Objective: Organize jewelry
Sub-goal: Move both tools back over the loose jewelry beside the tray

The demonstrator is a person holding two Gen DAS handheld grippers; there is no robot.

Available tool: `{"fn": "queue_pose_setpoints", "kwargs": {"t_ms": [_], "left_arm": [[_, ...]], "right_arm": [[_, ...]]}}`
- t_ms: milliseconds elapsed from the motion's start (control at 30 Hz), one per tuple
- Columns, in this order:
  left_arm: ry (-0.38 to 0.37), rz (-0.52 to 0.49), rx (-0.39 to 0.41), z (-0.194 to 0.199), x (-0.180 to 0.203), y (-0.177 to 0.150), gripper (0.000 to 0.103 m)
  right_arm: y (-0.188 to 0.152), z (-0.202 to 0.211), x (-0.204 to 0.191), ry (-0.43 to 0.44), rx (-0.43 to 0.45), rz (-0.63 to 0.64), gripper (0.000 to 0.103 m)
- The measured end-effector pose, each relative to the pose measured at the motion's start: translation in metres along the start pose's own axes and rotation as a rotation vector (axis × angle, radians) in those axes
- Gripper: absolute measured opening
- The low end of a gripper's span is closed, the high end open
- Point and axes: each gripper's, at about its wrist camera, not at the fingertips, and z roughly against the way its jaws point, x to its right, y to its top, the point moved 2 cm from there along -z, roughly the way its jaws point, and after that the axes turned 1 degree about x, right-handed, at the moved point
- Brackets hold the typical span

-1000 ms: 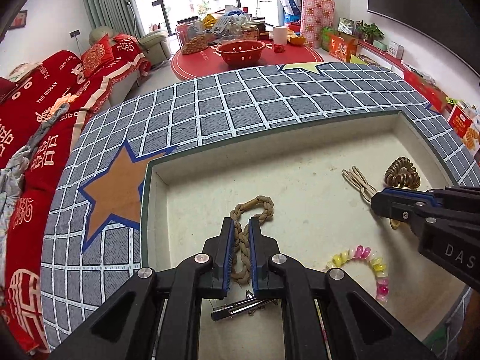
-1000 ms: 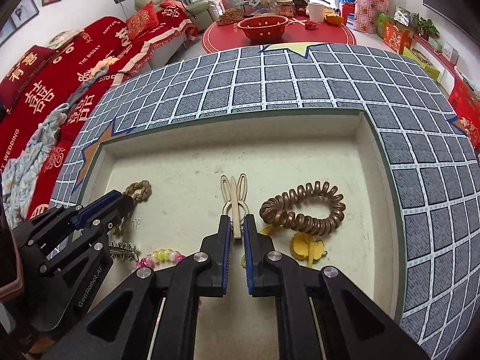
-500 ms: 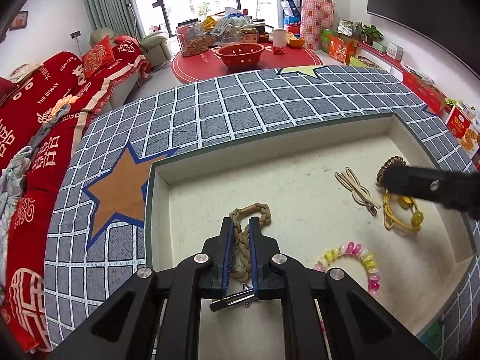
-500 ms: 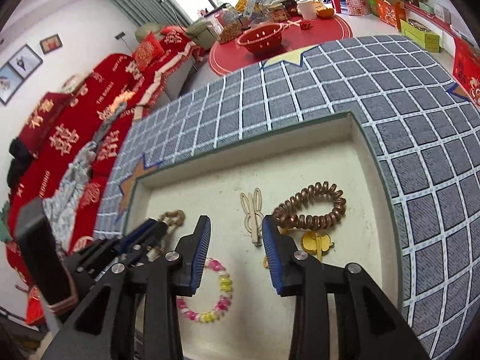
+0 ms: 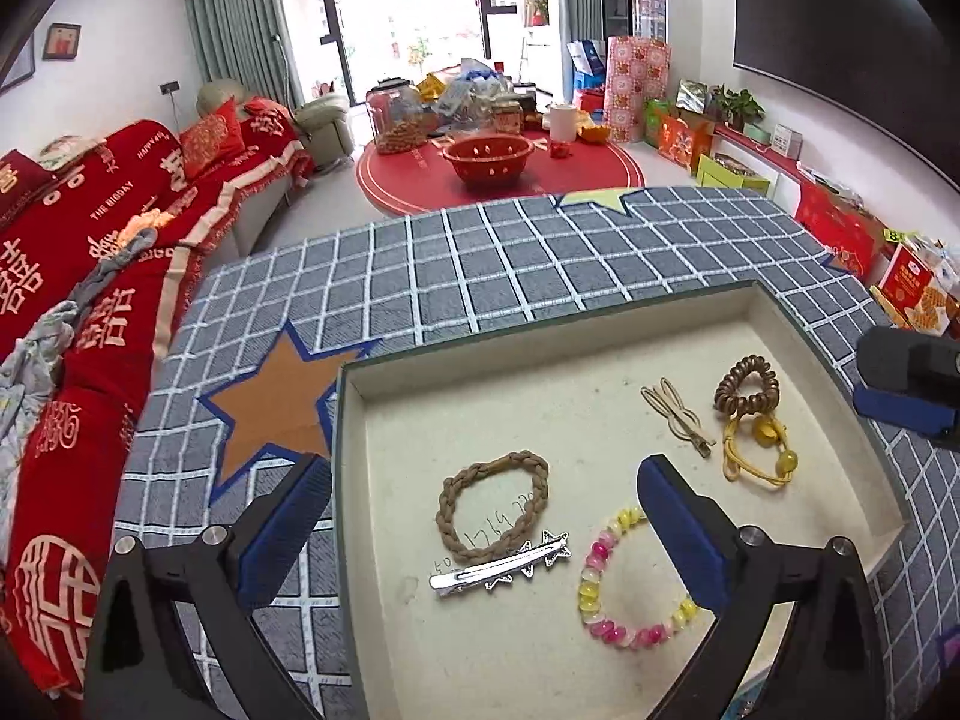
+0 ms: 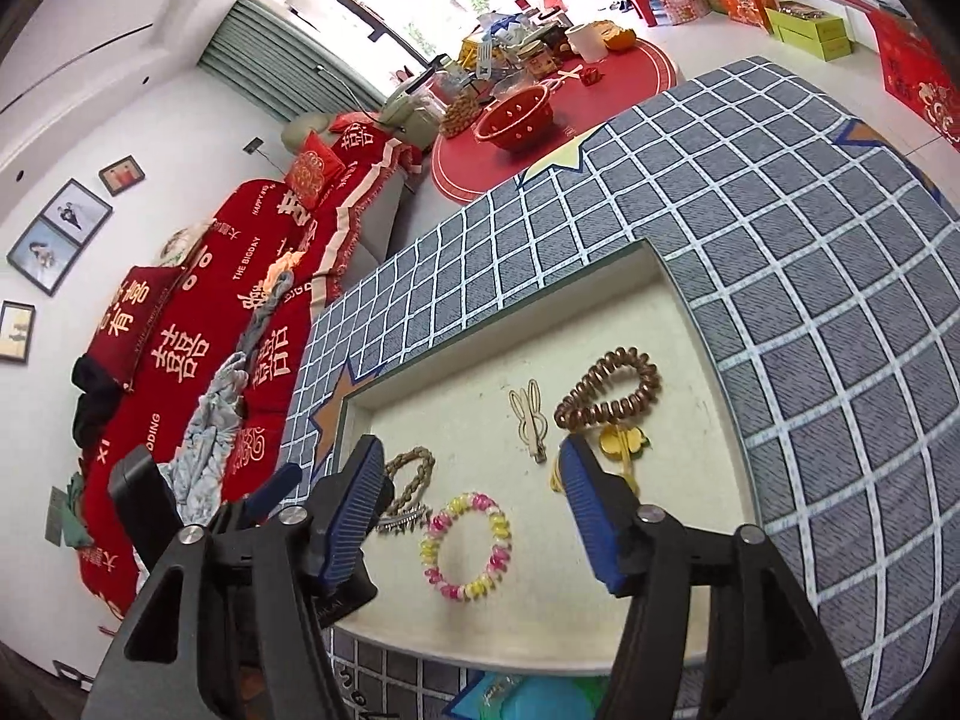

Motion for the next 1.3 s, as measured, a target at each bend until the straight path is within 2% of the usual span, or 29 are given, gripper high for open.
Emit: {"fn": "queue_pose_setpoints", "kwargs": {"t_ms": [33,100,233,267,367,400,433,533,633,800,900,1067,1300], "left_arm": [[0.005,-0.003,0.016,0.007,0.000,0.000,0.103],[-0.011,-0.015,0.036,0.019,0.000,-0.001,0.103],[-0.043,-0.018,0.046,0.043,-0.004,-0.013,0.103],[-0.073,-0.024,0.039,0.050,-0.005,-0.019,0.103],[-0.101,-0.013,0.050,0.071,-0.008,-0.039,0.103],[-0.105,-0.007,0.055,0.079,-0.010,-0.049,0.103],[-0.109,0.000,0.055,0.084,-0.010,-0.057,0.103],[-0.139,0.024,0.042,0.098,-0.011,-0.084,0.103],[-0.149,0.038,0.020,0.106,-0.010,-0.107,0.103],[-0.163,0.023,-0.007,0.118,-0.004,-0.141,0.103],[-0.178,0.012,-0.026,0.123,0.002,-0.156,0.103],[-0.170,-0.032,-0.056,0.125,0.019,-0.175,0.103],[-0.167,-0.059,-0.084,0.122,0.037,-0.187,0.103]], "right_arm": [[-0.003,0.005,0.000,0.006,0.004,-0.006,0.079],[-0.009,0.016,0.001,0.020,0.020,-0.015,0.084],[-0.024,0.037,0.003,0.052,0.043,-0.038,0.087],[-0.029,0.043,0.003,0.061,0.052,-0.038,0.087],[-0.044,0.059,-0.001,0.046,0.083,-0.011,0.089],[-0.049,0.064,-0.002,0.036,0.093,0.003,0.093],[-0.055,0.069,-0.003,0.030,0.102,0.013,0.103],[-0.074,0.081,-0.003,0.023,0.112,0.014,0.103],[-0.094,0.086,-0.004,0.002,0.057,0.024,0.103],[-0.123,0.091,0.006,-0.064,0.023,0.034,0.103],[-0.142,0.092,0.012,-0.137,0.004,0.059,0.103],[-0.162,0.087,0.025,-0.228,-0.038,0.059,0.103],[-0.172,0.078,0.029,-0.249,-0.076,0.061,0.103]]}}
